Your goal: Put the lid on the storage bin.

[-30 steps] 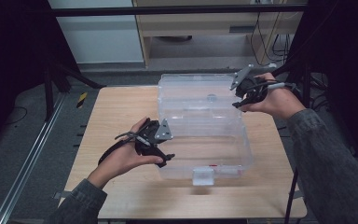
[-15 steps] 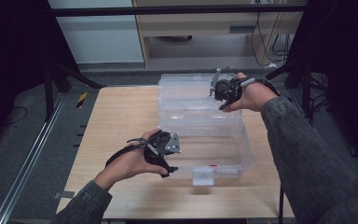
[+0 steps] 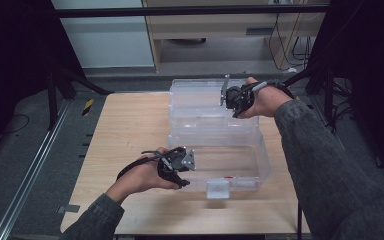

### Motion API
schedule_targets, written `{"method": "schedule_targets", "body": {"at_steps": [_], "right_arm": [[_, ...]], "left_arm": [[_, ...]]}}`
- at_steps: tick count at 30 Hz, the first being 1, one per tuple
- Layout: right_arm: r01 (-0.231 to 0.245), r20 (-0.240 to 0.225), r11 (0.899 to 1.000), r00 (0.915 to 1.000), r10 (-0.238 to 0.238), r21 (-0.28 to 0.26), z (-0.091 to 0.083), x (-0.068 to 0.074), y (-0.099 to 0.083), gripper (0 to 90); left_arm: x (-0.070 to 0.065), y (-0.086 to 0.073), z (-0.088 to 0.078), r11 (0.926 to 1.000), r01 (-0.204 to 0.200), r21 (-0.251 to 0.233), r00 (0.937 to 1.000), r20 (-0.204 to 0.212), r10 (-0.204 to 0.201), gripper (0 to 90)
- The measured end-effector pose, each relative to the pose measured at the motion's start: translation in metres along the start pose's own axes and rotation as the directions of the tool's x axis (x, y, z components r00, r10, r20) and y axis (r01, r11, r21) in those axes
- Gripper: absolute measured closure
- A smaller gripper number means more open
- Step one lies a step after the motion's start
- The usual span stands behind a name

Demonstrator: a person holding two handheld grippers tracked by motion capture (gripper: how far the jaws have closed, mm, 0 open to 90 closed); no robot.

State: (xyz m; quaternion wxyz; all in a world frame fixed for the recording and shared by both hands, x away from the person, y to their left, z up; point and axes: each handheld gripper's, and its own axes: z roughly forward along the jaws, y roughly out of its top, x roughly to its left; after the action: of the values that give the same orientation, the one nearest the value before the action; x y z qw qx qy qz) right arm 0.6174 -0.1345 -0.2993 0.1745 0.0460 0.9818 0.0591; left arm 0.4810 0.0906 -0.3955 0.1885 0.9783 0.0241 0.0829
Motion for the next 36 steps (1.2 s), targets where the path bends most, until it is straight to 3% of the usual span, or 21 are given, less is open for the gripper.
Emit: {"method": "schedule_targets", "body": {"at_steps": [4,14,26,36], "right_arm": [[0.004,-0.005,1.000,1.0000,-0.004,-0.005,-0.001,0.002,0.002,81.0],[0.010,-0.004,1.000,0.9999,-0.010,-0.012,-0.002,0.002,0.001,82.4],[0.018,-0.001,1.000,0.9998,-0.018,-0.009,-0.004,0.004,0.005,85.8],[0.037,0.004,0.999,0.9993,-0.037,-0.031,-0.020,0.023,0.006,87.6]], "left_arm": [[0.000,0.001,0.003,0.9999,-0.008,0.011,0.9990,0.045,0.008,58.5],[-0.006,0.005,0.006,0.9993,0.002,0.037,0.9966,0.082,-0.005,83.0],[-0.006,0.005,0.006,0.9983,0.053,0.026,0.9976,0.044,-0.054,82.8],[-0.009,0.007,0.007,0.9988,0.037,0.033,0.9993,0.003,-0.037,82.1]]}}
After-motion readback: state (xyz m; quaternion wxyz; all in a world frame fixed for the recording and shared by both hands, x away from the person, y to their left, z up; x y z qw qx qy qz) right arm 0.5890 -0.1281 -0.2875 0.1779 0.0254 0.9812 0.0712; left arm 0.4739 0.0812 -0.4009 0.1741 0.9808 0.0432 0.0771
